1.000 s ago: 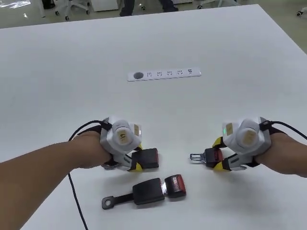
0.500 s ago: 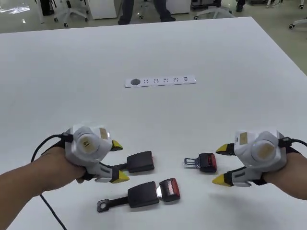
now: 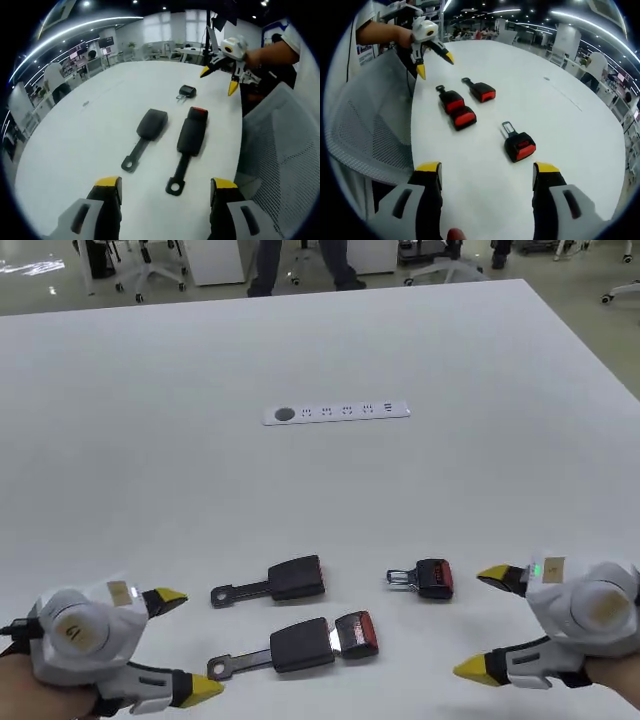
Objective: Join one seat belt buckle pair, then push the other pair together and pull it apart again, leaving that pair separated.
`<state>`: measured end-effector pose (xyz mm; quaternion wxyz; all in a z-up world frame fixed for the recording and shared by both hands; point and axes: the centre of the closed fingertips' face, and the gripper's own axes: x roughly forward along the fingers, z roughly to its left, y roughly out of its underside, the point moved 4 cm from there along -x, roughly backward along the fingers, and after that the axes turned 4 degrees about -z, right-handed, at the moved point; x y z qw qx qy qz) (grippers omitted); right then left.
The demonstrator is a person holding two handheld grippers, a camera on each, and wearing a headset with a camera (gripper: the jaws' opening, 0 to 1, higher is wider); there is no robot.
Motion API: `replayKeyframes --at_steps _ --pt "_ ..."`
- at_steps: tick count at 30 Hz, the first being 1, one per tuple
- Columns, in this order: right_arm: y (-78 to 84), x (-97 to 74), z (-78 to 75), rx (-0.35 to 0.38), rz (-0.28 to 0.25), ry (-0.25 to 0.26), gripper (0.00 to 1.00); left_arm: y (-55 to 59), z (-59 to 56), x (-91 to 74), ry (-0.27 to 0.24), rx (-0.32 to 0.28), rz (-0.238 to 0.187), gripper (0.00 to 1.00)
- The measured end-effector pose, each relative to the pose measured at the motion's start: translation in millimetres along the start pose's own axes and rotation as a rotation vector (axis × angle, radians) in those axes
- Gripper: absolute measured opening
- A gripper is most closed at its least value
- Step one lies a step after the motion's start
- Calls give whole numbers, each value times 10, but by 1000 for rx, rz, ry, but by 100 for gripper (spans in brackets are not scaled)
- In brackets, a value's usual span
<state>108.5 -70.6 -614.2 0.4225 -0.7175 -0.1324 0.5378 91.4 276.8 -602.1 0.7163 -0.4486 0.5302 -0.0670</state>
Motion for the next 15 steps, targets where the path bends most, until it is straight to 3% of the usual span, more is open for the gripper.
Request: replayKeyframes --at_steps 10,15 --pt "11 -71 47 118 -71 51 100 186 15 -166 -57 -75 -33 98" --pt "7 -113 61 117 -82 69 100 215 -11 -151 -78 -106 -45 100"
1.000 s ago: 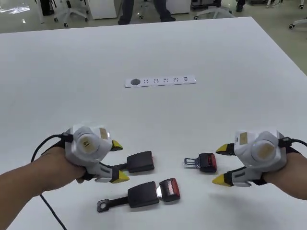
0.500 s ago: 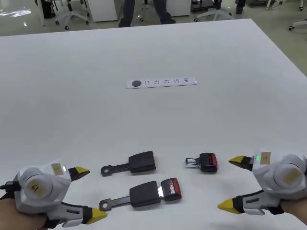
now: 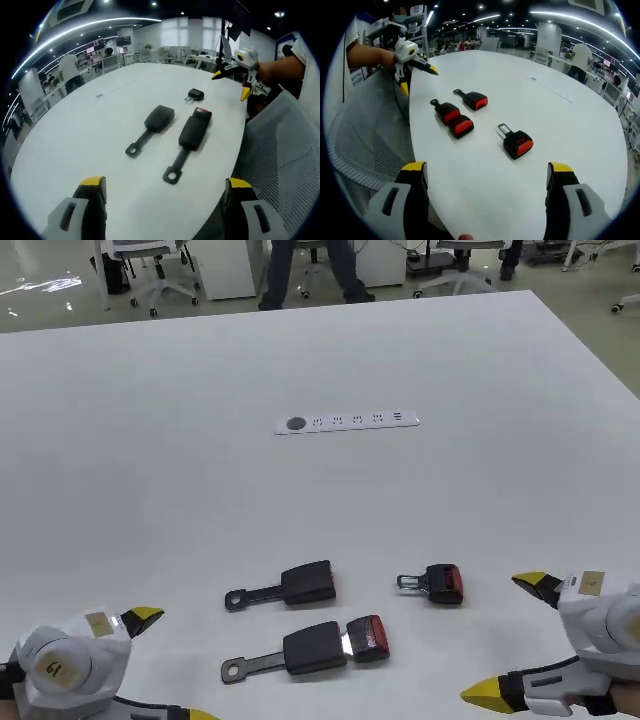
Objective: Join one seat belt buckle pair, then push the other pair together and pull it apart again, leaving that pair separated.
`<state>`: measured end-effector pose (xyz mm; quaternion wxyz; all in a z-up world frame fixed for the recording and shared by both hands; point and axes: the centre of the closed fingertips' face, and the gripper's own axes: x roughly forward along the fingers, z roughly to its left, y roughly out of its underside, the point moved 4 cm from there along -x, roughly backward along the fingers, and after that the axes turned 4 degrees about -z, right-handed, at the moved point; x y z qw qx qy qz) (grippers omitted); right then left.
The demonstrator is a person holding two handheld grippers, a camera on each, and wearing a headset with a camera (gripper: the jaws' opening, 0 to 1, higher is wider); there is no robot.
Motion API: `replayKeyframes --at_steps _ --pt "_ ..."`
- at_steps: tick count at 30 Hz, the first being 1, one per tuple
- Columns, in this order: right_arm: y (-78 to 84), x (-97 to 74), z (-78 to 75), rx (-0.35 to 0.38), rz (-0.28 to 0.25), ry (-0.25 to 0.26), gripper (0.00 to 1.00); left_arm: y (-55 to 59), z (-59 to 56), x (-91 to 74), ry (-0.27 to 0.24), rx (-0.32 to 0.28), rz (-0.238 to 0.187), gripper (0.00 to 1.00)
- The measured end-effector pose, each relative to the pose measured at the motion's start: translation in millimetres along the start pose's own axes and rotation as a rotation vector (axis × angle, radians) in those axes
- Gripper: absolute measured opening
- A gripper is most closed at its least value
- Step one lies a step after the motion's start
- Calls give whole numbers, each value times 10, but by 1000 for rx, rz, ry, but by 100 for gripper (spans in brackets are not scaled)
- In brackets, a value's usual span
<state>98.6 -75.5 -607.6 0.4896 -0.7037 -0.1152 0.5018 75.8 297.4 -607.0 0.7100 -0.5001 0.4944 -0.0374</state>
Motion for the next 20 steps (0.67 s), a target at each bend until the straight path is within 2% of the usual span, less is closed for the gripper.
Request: replayKeyframes --at_steps 4,11,13,20 --pt "-13 -46 8 4 -3 13 100 27 -36 -7 5 -12 -6 100" --pt "1 -70 6 13 -4 28 100 -41 -106 -62 -8 -8 -33 100" --pt "-3 -61 16 10 -12 31 100 -37 -77 -78 -19 8 -32 100" --pt "-17 -61 46 11 -16 40 100 -52 -64 -87 -29 -11 -37 100"
